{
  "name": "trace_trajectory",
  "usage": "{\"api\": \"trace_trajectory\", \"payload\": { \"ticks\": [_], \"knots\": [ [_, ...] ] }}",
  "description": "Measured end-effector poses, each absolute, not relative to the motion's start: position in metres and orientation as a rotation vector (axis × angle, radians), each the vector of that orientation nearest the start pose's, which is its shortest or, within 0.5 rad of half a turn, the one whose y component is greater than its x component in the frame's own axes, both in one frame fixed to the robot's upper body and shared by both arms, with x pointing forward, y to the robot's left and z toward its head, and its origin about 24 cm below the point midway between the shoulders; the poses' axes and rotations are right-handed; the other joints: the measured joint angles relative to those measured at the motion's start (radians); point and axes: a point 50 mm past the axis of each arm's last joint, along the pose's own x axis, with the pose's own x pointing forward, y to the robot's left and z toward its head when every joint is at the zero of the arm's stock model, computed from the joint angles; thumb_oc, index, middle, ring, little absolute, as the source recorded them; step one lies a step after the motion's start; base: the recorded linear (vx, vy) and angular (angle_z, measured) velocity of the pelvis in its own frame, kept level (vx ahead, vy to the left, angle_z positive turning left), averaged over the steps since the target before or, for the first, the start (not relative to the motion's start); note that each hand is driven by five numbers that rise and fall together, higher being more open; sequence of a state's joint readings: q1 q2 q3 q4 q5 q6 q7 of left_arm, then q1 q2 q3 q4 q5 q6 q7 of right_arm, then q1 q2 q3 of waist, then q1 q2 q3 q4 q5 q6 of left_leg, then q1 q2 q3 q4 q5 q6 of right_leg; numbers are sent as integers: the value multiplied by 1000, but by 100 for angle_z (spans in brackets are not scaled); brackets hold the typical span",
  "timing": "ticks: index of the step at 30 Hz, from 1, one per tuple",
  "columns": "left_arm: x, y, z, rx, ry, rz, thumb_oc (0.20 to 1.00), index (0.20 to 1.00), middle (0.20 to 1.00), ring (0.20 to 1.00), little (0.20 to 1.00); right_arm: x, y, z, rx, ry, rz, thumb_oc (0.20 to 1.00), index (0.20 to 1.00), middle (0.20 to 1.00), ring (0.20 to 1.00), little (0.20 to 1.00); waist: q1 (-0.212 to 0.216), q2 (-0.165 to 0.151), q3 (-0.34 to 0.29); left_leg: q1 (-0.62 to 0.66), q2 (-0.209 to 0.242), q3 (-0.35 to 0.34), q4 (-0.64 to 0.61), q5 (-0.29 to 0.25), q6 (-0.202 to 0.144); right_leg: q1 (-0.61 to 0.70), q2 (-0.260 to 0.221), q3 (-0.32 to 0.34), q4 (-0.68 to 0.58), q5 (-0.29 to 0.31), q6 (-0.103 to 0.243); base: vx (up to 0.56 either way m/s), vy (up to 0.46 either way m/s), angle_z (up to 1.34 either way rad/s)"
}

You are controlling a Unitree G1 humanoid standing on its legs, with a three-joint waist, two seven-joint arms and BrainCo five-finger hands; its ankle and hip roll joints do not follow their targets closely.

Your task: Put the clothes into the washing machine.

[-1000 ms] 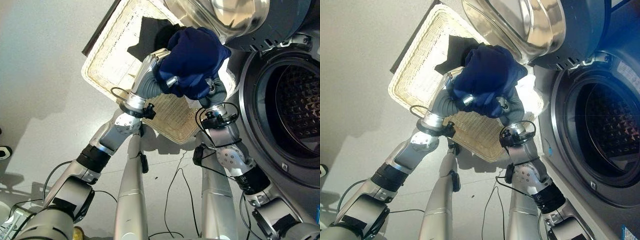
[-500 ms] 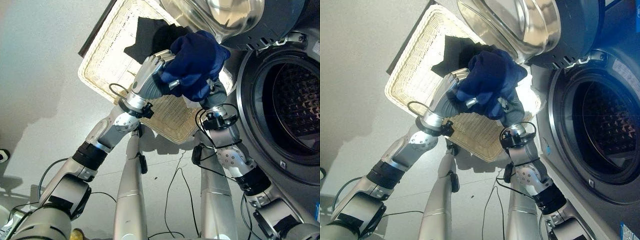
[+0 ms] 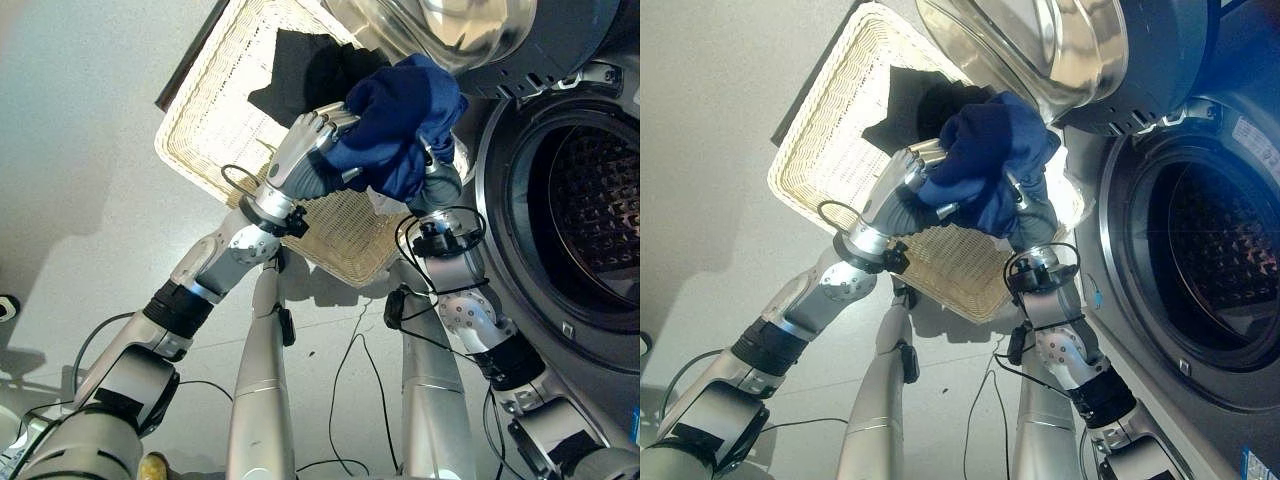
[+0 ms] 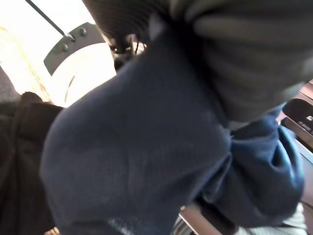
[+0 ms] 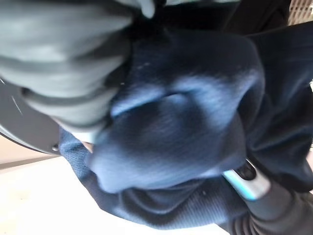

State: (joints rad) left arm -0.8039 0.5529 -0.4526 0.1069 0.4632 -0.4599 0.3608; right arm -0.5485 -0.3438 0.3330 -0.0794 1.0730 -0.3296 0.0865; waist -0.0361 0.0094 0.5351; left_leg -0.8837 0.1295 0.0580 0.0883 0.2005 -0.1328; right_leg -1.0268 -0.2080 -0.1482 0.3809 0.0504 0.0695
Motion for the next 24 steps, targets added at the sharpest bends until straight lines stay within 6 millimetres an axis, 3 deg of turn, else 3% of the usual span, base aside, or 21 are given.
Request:
{"api": "trace_trajectory", "payload": {
  "ticks": [20,21,22,24],
  "knots": [
    [302,85,247,910,-1253,-234,200,200,200,200,200,299,-107,213,780,-604,625,200,200,200,200,200,1,0,0,0,1,0,0,0,0,0,1,0,0,0,0,0,0,0],
    [303,85,247,913,-1253,-233,391,391,391,391,391,299,-107,213,789,-600,627,200,200,200,200,200,1,0,0,0,1,0,0,0,0,0,1,0,0,0,0,0,0,0],
    [303,85,247,920,-1249,-228,1000,1000,1000,1000,1000,299,-107,213,812,-588,632,200,200,200,200,200,1,0,0,0,1,0,0,0,0,0,1,0,0,0,0,0,0,0],
    [304,86,247,922,-1240,-221,1000,1000,1000,1000,1000,300,-107,212,836,-584,638,200,200,200,200,200,1,0,0,0,1,0,0,0,0,0,1,0,0,0,0,0,0,0]
  ]
}}
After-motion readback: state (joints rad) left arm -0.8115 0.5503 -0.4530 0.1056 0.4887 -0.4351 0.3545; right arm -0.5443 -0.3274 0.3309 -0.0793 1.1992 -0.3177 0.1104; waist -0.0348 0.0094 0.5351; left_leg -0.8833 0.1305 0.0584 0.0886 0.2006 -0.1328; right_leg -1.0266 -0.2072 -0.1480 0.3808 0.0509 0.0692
